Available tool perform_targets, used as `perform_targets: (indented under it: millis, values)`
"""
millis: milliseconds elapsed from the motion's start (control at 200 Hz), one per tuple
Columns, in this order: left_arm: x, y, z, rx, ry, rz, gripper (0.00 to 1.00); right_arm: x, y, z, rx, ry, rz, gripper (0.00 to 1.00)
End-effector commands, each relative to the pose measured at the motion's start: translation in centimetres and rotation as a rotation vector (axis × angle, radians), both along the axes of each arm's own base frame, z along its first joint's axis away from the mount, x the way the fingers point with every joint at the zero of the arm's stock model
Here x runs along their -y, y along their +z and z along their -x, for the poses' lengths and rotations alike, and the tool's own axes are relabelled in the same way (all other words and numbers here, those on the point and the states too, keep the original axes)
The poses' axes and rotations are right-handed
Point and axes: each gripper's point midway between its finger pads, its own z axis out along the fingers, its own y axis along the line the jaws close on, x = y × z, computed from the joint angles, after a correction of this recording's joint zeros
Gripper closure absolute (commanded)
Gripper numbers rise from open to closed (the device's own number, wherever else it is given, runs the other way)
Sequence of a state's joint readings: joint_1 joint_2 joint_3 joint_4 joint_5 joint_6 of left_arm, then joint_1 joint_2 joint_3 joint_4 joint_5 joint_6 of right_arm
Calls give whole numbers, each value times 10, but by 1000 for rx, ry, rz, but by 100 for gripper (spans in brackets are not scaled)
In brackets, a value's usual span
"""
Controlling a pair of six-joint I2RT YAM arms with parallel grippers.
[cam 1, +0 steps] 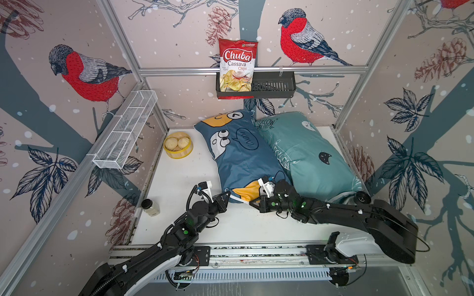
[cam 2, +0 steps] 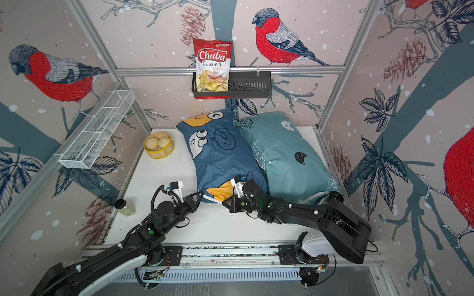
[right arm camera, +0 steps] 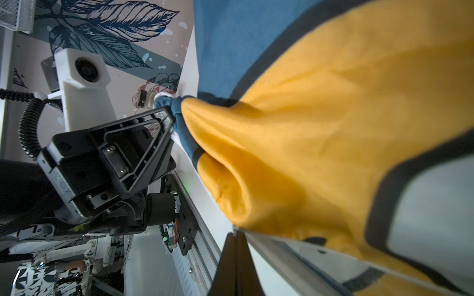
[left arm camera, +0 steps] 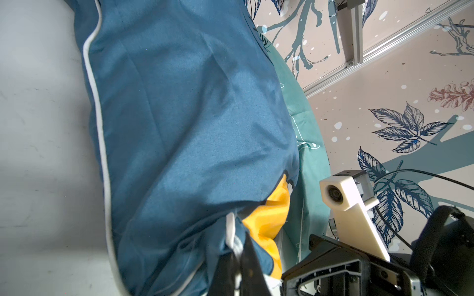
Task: Zip up pillowcases
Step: Zip the zipper on the pillowcase.
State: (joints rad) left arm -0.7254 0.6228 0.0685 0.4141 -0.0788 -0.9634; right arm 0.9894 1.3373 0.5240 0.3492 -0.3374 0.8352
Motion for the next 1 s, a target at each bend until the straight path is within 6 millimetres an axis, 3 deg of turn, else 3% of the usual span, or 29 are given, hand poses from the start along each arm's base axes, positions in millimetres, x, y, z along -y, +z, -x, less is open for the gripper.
perform_targets:
  millis: [0,495,716,806,996]
  values:
    - [-10,7,-8,28,56,-40,100,12,-13,-4,4,-41,77,100]
    - [-50,17,-27,34,180,-115,100,35,-26,-8,14,-126,210,100]
    - [-64,25,-36,45,216,-138,100,55,-42,-7,-5,-164,300,100]
    - [-66,27,-38,47,221,-128,100,62,-37,-7,4,-184,297,100]
    - [-74,30,-41,53,242,-149,100,93,-48,-7,-30,-253,344,100]
